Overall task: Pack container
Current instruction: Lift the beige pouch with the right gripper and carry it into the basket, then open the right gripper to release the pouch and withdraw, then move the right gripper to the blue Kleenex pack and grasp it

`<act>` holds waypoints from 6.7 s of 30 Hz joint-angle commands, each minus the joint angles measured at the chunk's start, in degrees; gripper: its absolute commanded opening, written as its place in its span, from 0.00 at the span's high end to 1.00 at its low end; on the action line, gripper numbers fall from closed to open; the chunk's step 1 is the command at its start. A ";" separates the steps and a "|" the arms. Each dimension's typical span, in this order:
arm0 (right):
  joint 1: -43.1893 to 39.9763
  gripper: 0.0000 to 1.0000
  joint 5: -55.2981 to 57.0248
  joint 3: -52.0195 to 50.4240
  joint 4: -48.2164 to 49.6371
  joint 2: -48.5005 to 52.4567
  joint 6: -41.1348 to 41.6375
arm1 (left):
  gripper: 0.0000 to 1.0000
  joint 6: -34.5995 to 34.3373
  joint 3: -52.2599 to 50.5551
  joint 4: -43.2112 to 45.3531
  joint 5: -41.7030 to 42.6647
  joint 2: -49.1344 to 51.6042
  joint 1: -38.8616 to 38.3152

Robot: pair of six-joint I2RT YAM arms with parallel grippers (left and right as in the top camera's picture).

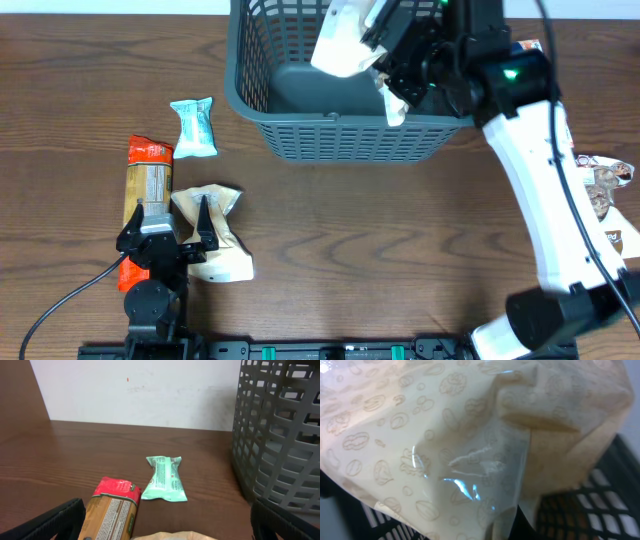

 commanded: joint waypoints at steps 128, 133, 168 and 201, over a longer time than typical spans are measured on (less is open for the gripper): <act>-40.02 0.43 13.77 31.15 -14.88 35.06 15.23 | 0.01 -3.80 -1.01 -1.01 -0.66 -0.46 -0.28; -39.47 0.42 13.90 31.15 -14.40 37.29 15.23 | 0.01 -3.80 -1.01 -1.03 -0.66 -0.46 -0.28; -38.62 0.01 11.34 31.01 -11.28 47.45 16.90 | 0.01 -5.73 -1.01 -1.01 -0.66 -0.46 -0.28; -38.60 0.92 4.98 30.97 -12.09 51.25 20.06 | 0.01 -7.02 -1.01 0.31 -0.46 -0.46 -0.28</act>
